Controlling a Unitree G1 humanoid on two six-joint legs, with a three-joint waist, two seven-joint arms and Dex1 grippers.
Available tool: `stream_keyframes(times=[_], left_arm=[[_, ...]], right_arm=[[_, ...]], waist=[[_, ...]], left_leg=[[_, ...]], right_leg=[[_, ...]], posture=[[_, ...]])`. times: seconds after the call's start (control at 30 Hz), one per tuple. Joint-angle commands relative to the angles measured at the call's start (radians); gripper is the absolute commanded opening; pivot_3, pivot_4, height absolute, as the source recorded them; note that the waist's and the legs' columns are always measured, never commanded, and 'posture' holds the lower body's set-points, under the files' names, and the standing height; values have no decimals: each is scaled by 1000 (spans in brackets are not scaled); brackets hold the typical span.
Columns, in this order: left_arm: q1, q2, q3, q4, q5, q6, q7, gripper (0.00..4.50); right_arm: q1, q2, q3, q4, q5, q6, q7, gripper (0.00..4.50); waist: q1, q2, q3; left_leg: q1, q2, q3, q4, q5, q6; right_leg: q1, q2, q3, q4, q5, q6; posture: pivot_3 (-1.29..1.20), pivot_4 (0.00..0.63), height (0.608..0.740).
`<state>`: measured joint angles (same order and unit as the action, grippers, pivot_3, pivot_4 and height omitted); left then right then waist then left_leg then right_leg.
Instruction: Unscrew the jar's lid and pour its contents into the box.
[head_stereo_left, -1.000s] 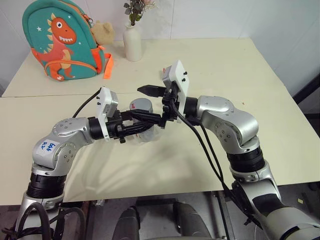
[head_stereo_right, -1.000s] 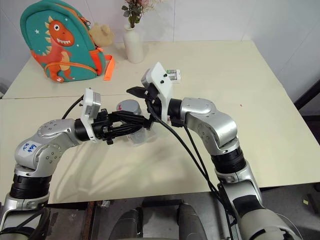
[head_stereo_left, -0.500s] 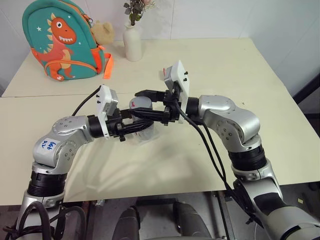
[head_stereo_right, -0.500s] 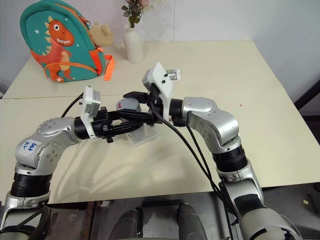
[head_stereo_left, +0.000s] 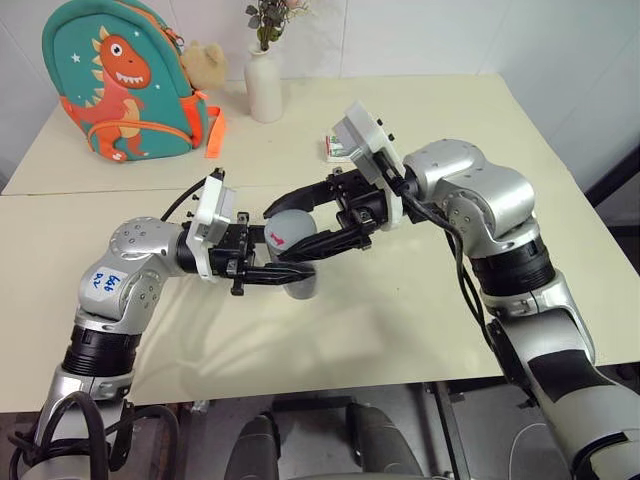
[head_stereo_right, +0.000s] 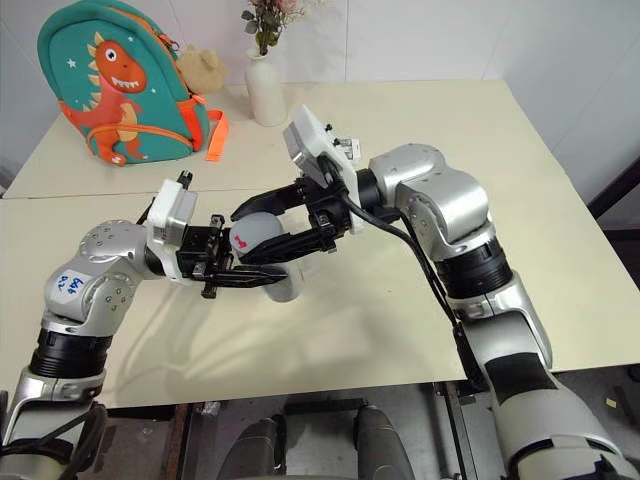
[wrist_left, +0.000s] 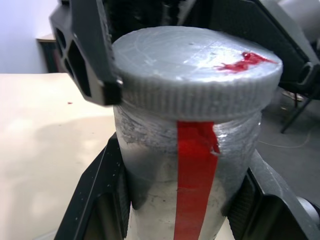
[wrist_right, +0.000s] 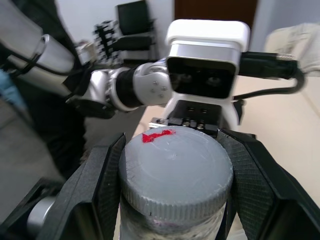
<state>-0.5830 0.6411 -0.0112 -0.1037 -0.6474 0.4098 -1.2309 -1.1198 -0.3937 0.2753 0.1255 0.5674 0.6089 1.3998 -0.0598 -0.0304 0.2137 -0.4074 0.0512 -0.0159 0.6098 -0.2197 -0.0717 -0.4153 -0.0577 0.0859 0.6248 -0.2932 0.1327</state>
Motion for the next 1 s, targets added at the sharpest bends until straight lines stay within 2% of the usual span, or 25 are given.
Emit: stream_keyframes(times=[0.03,0.1,0.17,0.3,0.63,1.0], left_arm=[[2,18,39,6,21,-38,-6,1981],[8,18,47,0,21,-37,4,1981],[19,25,56,-8,20,-33,11,1981],[37,35,78,-18,18,-22,28,1981],[106,45,145,-45,9,2,96,1981],[92,29,120,-56,18,14,131,1981]], right_arm=[[-15,-5,-36,32,6,-28,56,2575],[-11,4,-49,31,20,-14,50,2575],[-5,10,-68,15,55,23,43,3317],[5,6,-91,-18,79,51,38,4462],[59,2,-112,-79,-16,-15,-113,4462],[57,123,-94,-142,-30,1,-274,4462]], waist=[[2,0,0],[3,0,0],[2,0,0],[2,0,0],[2,0,0],[2,0,0]], left_leg=[[0,0,0,0,0,0],[-1,0,0,0,0,0],[-1,0,0,0,-1,1],[-1,0,0,0,-1,1],[-1,0,0,1,-1,1],[-1,0,0,1,-1,1]], right_leg=[[0,0,0,0,0,0],[0,0,0,0,0,1],[0,0,0,0,-1,1],[-1,0,0,1,-1,0],[-1,0,0,2,-1,0],[-1,0,0,2,-1,0]], posture=[[0,150,740],[0,150,740],[0,150,740],[0,150,740],[0,150,740],[0,150,740]])
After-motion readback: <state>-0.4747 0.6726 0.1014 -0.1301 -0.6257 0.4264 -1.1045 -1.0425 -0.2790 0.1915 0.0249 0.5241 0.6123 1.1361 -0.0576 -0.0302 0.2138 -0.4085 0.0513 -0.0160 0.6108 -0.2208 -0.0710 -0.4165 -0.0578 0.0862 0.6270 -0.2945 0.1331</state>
